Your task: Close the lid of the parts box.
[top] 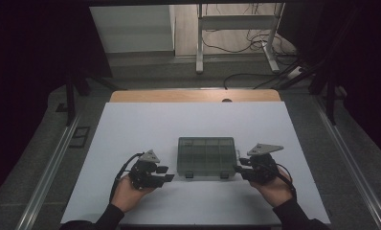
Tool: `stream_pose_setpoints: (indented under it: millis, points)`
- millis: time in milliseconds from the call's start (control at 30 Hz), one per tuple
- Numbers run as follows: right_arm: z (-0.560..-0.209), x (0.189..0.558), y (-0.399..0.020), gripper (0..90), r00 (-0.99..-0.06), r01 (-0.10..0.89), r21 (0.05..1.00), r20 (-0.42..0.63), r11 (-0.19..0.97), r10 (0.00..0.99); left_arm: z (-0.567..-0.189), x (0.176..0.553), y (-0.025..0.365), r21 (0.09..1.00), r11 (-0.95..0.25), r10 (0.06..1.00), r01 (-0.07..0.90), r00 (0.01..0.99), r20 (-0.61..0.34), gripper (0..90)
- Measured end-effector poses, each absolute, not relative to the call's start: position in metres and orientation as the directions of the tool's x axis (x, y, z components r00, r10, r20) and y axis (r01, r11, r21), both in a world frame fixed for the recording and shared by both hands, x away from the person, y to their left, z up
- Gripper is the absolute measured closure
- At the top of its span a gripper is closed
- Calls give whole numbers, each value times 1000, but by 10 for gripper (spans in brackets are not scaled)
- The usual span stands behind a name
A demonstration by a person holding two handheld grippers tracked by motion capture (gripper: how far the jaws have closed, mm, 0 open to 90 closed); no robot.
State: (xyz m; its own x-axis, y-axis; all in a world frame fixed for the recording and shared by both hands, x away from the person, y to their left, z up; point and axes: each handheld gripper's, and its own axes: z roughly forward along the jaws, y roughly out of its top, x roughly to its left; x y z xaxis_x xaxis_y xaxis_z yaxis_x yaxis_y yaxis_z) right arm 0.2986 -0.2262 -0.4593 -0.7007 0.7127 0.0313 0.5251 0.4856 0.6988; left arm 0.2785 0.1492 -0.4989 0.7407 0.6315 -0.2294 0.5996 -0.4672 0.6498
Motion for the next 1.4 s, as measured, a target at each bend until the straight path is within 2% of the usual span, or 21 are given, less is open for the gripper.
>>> stream_pose_setpoints:
  millis: [333, 967, 1400]
  points:
    - [-456, 290, -236, 508, -689, 519, 713, 24, 471, 724, -493, 273, 167, 668, -447, 659, 595, 724, -204, 453]
    - [-455, 274, -257, 405, -663, 530, 720, 23, 448, 748, -485, 251, 202, 723, -412, 692, 555, 706, -148, 253]
    - [-456, 263, -269, 303, -636, 551, 721, 37, 421, 771, -480, 239, 223, 751, -356, 714, 556, 680, -165, 145]
